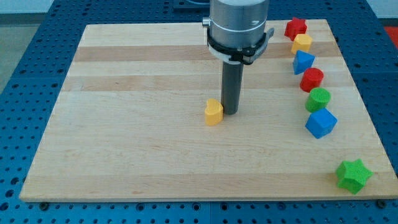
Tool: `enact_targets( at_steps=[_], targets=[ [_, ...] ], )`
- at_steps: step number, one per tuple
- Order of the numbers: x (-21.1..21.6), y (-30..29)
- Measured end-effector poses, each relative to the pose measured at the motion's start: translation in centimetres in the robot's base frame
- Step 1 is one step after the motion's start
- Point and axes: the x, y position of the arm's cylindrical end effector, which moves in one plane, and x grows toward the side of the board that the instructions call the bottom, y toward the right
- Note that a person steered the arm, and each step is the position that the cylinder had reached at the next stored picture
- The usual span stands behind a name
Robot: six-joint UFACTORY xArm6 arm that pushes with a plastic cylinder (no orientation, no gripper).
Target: Push the yellow heart to the center of the board
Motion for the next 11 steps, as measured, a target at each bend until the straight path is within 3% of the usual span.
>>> enact_targets(
  at_steps=[1, 3, 4, 6, 7, 9, 10, 11],
  targets=[
    [0.1, -0.2],
    [4.9, -0.9],
    [2.0, -4.4],
    [-6.1, -5.1],
    [-3.9, -4.8],
    [6.8, 4.4],
    [9.3, 8.3],
    [9.0, 15.0]
  ],
)
